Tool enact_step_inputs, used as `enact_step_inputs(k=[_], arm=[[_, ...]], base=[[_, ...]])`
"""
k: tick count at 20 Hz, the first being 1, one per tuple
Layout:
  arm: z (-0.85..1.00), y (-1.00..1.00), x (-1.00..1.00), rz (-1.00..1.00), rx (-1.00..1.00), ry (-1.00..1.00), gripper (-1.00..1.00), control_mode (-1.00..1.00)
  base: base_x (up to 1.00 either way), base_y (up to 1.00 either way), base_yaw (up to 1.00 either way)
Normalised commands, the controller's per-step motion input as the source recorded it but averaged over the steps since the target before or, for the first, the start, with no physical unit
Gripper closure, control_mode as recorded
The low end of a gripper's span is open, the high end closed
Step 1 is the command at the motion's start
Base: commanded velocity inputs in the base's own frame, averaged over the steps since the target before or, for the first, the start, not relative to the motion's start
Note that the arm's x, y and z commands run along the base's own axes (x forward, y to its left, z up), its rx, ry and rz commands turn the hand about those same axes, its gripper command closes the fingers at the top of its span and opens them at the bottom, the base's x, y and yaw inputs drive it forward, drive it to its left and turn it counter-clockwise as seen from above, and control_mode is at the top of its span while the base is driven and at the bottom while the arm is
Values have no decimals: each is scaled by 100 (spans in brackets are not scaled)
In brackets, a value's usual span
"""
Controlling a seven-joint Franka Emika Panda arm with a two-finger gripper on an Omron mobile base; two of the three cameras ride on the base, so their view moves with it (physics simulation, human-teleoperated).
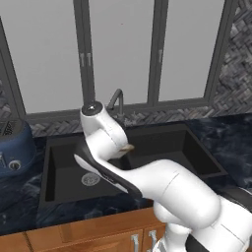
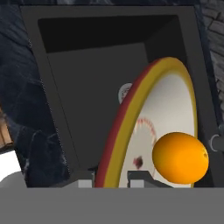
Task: Pick the orange from the cabinet and place it in the bowl. Then pick the bowl and place it in the sink. Then turn on the sink facuet.
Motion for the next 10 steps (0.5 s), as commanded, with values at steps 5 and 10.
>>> enact_step_inputs(k=[5, 10], arm=[[-66, 20, 22, 0, 6, -3, 100, -100], [-22, 2, 0, 0, 9, 3, 100, -100]], base=[[0, 0, 0], [0, 0, 0]])
